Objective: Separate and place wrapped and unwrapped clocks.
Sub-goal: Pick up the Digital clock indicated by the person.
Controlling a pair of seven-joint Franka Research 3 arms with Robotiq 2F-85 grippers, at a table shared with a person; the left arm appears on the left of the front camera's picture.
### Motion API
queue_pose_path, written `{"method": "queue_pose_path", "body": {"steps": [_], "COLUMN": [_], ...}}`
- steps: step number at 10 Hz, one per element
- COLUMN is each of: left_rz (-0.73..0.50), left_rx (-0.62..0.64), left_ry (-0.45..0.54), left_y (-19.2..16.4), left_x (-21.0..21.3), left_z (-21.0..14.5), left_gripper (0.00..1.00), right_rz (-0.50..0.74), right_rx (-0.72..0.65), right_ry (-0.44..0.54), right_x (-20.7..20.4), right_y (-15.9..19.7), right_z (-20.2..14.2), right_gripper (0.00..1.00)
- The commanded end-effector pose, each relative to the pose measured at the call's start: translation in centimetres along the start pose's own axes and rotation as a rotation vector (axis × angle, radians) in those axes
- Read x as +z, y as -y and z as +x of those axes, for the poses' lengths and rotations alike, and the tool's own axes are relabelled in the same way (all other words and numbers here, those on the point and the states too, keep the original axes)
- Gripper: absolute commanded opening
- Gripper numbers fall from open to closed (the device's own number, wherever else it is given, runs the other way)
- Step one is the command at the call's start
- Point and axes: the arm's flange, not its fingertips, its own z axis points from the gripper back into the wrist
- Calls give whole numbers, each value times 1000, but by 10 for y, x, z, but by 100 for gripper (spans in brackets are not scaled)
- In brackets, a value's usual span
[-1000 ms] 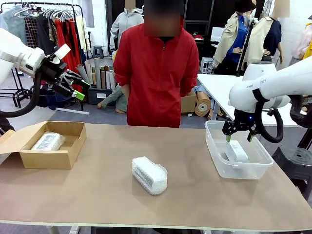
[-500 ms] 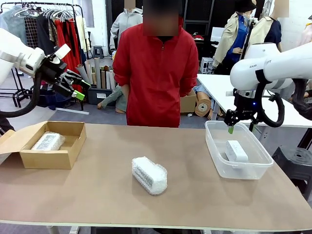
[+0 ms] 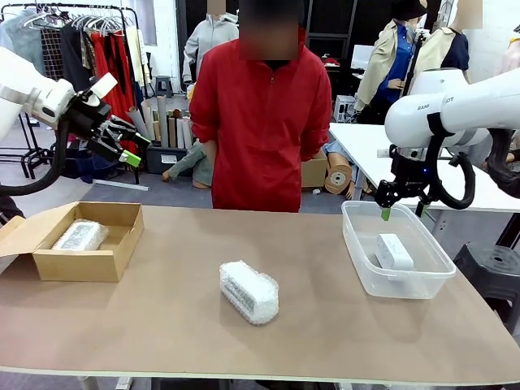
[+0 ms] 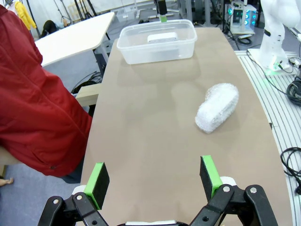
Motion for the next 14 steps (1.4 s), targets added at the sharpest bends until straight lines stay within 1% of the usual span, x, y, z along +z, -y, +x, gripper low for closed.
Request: {"method": "queue_pose_path", "body": {"steps": [1, 4, 5, 6, 7, 8, 9, 10, 11, 12, 14], "left_rz": [3, 3, 3, 3, 3, 3, 3, 3, 3, 3, 3], "left_rx": [-5, -5, -5, -5, -5, -5, -5, -5, -5, -5, -5], "left_ry": [1, 1, 1, 1, 1, 1, 1, 1, 1, 1, 1], "left_y": [0, 0, 0, 0, 0, 0, 0, 0, 0, 0, 0], "left_x": [2, 2, 2, 2, 2, 2, 2, 2, 2, 2, 2], "left_z": [1, 1, 1, 1, 1, 1, 1, 1, 1, 1, 1], "left_gripper": [100, 100, 100, 100, 100, 100, 100, 100, 100, 100, 100], "right_rz": [-3, 0, 66, 120, 192, 234, 314, 373, 461, 500, 614], "right_rx": [-11, 0, 126, 242, 359, 447, 586, 663, 741, 807, 1024], "right_ry": [0, 0, -39, -93, -168, -210, -269, -262, -250, -198, -184], "right_x": [1, 0, 3, 12, 17, 26, 35, 43, 65, 84, 118], "right_y": [-2, 0, -13, -26, -45, -58, -70, -80, -87, -89, -87], "right_z": [-2, 0, -7, -6, -13, -10, -10, -8, -2, 3, 5], "right_gripper": [100, 100, 100, 100, 100, 100, 100, 100, 100, 100, 100]}}
